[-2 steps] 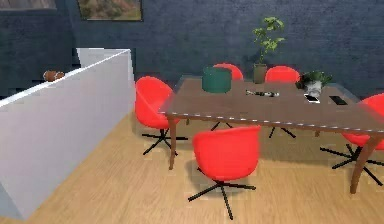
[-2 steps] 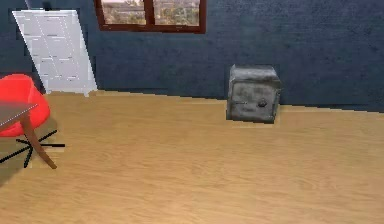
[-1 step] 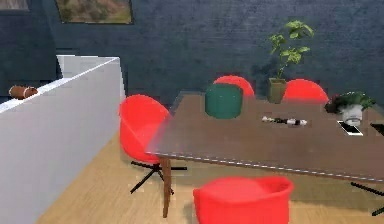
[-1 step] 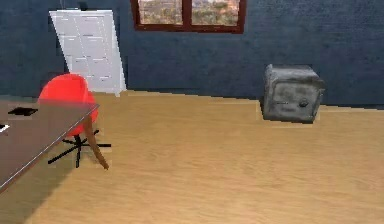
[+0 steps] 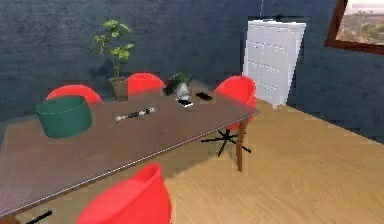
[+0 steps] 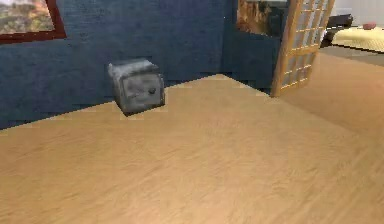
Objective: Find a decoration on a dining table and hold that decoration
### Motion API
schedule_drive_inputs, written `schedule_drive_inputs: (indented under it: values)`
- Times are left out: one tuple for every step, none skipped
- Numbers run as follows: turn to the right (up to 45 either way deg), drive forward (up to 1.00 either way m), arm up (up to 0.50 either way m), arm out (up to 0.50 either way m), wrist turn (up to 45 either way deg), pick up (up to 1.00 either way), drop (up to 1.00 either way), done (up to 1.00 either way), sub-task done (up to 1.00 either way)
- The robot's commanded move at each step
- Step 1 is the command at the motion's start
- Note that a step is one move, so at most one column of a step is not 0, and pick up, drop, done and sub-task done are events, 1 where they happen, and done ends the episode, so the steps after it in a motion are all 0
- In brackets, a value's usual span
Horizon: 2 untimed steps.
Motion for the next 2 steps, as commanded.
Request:
schedule_drive_inputs:
  values:
    - [45.0, 0.0, 0.0, 0.0, 0.0, 0.0, 0.0, 0.0, 0.0]
    - [3.0, 0.0, 0.0, 0.0, 0.0, 0.0, 0.0, 0.0, 0.0]
